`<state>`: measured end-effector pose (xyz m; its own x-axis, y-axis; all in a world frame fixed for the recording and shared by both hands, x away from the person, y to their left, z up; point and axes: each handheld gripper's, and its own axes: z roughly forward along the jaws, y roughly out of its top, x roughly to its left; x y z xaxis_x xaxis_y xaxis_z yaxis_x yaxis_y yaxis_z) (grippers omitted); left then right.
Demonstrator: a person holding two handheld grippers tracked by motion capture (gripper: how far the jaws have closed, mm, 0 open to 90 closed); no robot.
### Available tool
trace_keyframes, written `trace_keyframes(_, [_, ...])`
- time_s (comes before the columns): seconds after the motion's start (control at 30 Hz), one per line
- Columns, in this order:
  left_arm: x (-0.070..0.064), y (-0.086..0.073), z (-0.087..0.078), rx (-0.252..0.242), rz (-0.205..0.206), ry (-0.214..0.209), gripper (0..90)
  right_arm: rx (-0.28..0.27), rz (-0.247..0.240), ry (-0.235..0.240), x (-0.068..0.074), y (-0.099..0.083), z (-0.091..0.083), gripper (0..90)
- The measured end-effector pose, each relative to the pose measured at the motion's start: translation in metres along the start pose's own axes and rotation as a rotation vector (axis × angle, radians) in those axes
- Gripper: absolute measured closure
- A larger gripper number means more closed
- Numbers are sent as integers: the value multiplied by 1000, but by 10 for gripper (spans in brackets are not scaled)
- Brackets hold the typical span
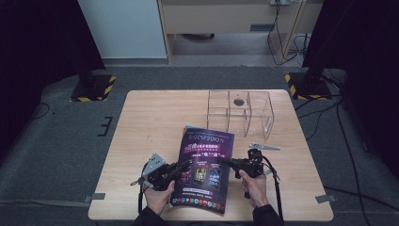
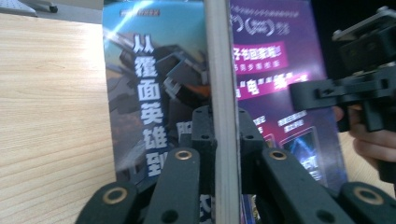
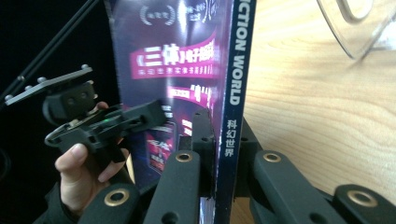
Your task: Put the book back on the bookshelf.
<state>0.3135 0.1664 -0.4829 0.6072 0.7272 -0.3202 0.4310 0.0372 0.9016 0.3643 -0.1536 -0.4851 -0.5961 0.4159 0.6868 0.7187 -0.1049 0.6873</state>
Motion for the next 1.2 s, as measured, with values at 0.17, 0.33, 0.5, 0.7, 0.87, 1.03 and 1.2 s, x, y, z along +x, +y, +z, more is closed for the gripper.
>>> trace_keyframes(0.17, [5,-2,1,-12,-26,16,659,-3,-44,2,14,8,-5,844])
trace_keyframes(0.33, [8,-1,1,-19,-28,37,510,-7,-91,15,26,16,-9,844])
trace_keyframes(0.5, [17,-2,-1,-3,-27,116,382,-43,-120,43,40,26,-16,844])
trace_keyframes(0.7, [31,-3,-5,43,-19,215,314,-108,-159,0,54,44,-30,844])
trace_keyframes(0.87, [41,-7,-5,95,-4,309,280,-161,-215,-80,62,59,-45,843])
trace_keyframes(1.03, [48,-14,-1,173,22,386,259,-205,-273,-168,69,70,-58,843])
trace_keyframes(1.2, [52,-18,2,212,41,432,248,-247,-331,-261,76,81,-74,843])
